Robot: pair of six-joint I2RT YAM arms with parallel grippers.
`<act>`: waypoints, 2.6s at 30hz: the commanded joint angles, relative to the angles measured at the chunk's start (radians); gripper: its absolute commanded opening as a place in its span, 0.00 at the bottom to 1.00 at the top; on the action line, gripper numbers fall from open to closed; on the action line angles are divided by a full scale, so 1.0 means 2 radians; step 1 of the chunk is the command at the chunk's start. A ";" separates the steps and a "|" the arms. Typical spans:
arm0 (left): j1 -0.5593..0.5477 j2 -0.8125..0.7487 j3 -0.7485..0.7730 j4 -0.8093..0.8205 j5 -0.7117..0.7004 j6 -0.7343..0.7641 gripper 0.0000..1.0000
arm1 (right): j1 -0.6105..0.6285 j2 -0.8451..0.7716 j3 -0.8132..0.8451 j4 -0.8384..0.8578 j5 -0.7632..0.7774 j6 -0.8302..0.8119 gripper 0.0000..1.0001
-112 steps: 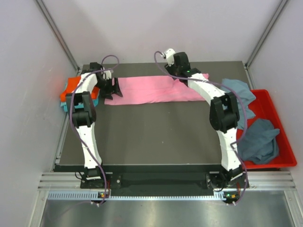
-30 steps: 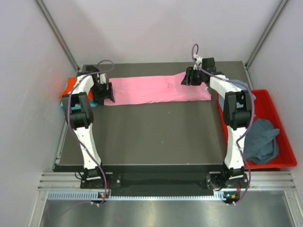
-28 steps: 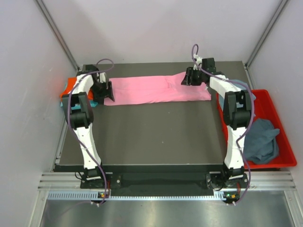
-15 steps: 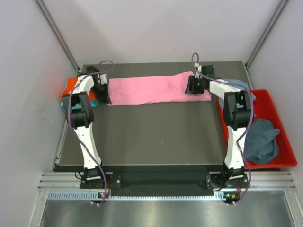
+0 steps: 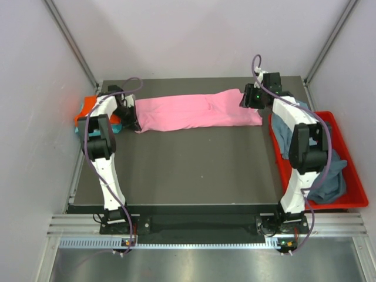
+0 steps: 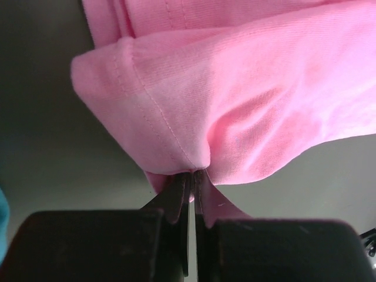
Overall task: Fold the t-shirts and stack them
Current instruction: Fold the tshirt
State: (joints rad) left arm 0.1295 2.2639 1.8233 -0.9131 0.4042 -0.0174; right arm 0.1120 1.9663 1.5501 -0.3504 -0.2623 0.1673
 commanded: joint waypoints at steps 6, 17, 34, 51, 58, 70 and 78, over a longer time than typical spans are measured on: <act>-0.004 -0.036 -0.016 -0.015 0.029 -0.002 0.00 | -0.018 -0.057 -0.066 -0.002 0.010 0.012 0.50; -0.004 -0.061 -0.033 -0.017 0.031 -0.002 0.00 | -0.024 -0.020 -0.057 0.010 0.037 -0.007 0.49; -0.005 -0.154 -0.109 -0.042 0.105 -0.003 0.00 | -0.022 0.070 0.001 -0.021 0.028 0.008 0.46; -0.120 -0.289 -0.260 -0.048 0.093 0.027 0.00 | -0.015 0.227 0.236 -0.003 -0.035 0.070 0.46; -0.160 -0.330 -0.306 -0.054 0.091 0.032 0.00 | -0.005 0.276 0.295 0.015 -0.040 0.087 0.47; -0.325 -0.281 -0.270 -0.047 0.104 0.039 0.00 | 0.022 0.323 0.362 0.049 -0.043 0.116 0.47; -0.431 -0.197 -0.193 -0.040 0.114 0.031 0.00 | 0.031 0.356 0.404 0.074 -0.042 0.130 0.48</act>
State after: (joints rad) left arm -0.6930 1.8233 1.3670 -0.9943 0.5888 0.0368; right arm 0.1524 2.6438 2.2986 -0.2543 -0.3378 0.4030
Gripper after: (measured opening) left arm 0.029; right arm 0.474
